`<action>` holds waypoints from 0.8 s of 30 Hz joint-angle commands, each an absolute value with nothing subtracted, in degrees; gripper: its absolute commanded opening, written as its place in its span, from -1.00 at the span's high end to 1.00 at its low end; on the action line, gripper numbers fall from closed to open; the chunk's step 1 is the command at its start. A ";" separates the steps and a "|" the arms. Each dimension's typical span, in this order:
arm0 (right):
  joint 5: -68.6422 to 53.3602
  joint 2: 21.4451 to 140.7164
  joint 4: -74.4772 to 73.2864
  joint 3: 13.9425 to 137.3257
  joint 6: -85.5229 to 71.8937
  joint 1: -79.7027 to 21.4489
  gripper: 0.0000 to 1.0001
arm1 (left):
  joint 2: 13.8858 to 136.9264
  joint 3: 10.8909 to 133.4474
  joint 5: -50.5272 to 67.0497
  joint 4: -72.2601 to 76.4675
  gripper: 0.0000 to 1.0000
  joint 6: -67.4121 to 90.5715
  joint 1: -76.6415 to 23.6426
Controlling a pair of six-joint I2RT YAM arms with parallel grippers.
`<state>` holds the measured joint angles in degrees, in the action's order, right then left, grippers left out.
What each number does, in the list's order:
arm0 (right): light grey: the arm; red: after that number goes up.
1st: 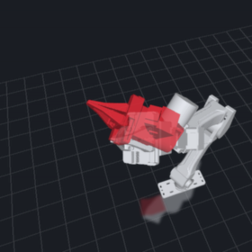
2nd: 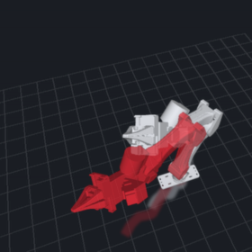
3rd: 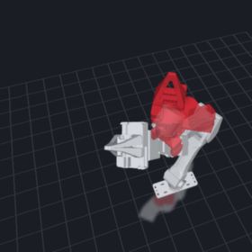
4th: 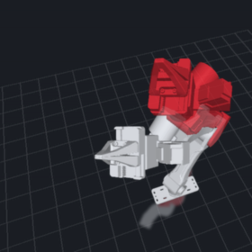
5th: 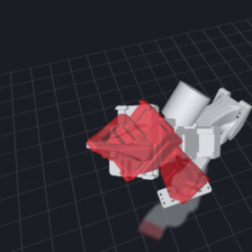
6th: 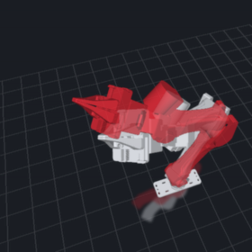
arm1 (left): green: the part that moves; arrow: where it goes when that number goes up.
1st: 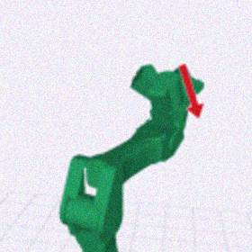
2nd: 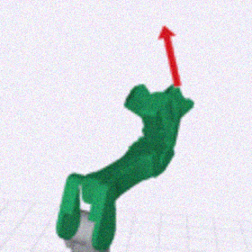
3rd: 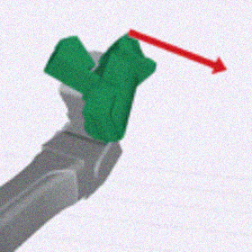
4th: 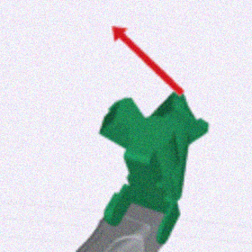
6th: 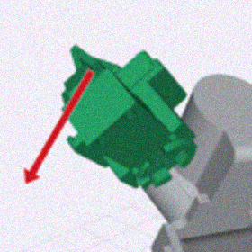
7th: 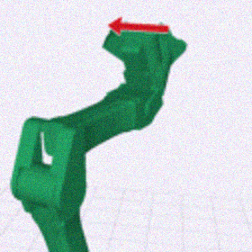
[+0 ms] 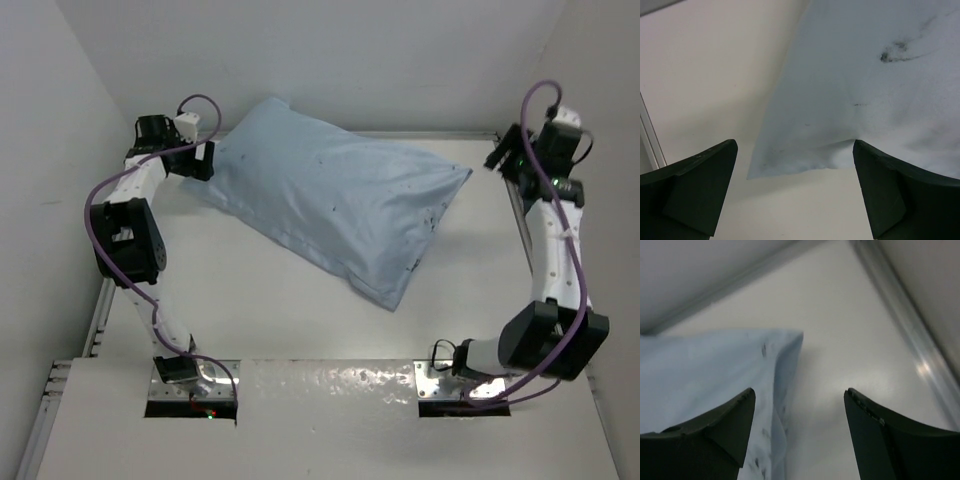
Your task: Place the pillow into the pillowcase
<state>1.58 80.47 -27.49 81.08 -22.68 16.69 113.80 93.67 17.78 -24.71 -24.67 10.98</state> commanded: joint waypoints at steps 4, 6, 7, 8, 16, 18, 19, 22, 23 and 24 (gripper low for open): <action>-18.96 58.05 -6.97 45.74 -31.89 11.97 -0.51 | 116.89 93.25 23.99 -19.33 -0.99 -31.45 12.04; -21.36 55.29 -3.69 38.78 -32.52 6.00 -0.55 | 118.90 94.22 25.31 -20.47 -0.99 -32.51 12.04; -21.36 53.80 -2.56 37.02 -32.43 3.89 -0.59 | 119.35 94.13 25.66 -20.83 -0.99 -33.22 12.04; -21.18 53.35 -1.77 35.52 -32.43 0.30 -0.61 | 119.70 93.52 25.66 -20.66 -0.99 -33.31 11.95; -18.47 64.58 13.25 21.80 -40.95 -5.54 0.01 | 122.70 92.55 27.42 -22.93 0.50 -33.66 12.04; -14.36 68.11 15.63 20.39 -41.22 -4.93 0.67 | 120.16 88.97 27.60 -24.43 1.00 -34.36 12.65; -13.46 68.99 15.56 21.09 -40.96 -4.31 0.90 | 116.75 86.77 27.68 -24.43 1.00 -34.71 13.09; -15.01 71.98 15.47 23.20 -40.61 -0.46 1.00 | 109.54 75.73 26.46 -23.56 1.00 -36.30 14.76; -15.55 72.50 15.47 24.86 -40.69 0.08 1.00 | 103.94 72.72 23.32 -22.60 1.00 -36.47 14.94; -15.99 73.47 15.64 25.83 -40.52 2.26 1.00 | 101.10 66.68 21.55 -22.33 1.00 -36.74 14.94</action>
